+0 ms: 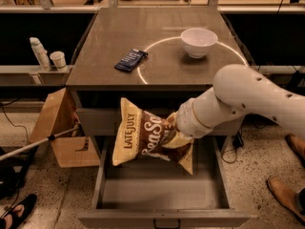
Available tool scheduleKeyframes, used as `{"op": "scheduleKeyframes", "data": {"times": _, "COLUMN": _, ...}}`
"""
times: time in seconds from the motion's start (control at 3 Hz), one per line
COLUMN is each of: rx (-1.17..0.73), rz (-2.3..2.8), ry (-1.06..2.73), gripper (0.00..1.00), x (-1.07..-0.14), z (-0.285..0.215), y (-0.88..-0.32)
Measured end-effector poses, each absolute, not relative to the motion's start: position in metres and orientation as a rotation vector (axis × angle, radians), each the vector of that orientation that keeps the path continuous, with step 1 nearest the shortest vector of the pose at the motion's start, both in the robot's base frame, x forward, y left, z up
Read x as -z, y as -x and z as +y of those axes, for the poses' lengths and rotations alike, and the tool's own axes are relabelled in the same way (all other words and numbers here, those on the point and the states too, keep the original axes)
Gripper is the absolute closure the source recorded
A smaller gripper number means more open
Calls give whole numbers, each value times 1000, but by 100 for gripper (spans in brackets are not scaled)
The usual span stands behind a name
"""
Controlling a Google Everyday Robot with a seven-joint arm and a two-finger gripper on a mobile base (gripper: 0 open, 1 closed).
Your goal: Pick brown chip bag from middle drawer and place on counter
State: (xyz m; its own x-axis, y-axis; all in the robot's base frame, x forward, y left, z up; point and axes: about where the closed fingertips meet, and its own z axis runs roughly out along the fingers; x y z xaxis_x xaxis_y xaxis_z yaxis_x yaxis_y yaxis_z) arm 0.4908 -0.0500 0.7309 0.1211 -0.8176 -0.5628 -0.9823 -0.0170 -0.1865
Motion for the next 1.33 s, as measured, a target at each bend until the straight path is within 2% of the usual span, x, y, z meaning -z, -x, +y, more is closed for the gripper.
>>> {"op": "scheduleKeyframes", "data": {"times": 0.67, "rx": -189, "rz": 1825, "ry": 1845, "gripper": 100, "x": -781, "z": -58, "y": -513}}
{"op": "scheduleKeyframes", "data": {"times": 1.0, "rx": -204, "rz": 1823, "ry": 1846, "gripper": 100, "x": -782, "z": -58, "y": -513}}
{"op": "scheduleKeyframes", "data": {"times": 1.33, "rx": -406, "rz": 1800, "ry": 1853, "gripper": 100, "x": -787, "z": -57, "y": -516}}
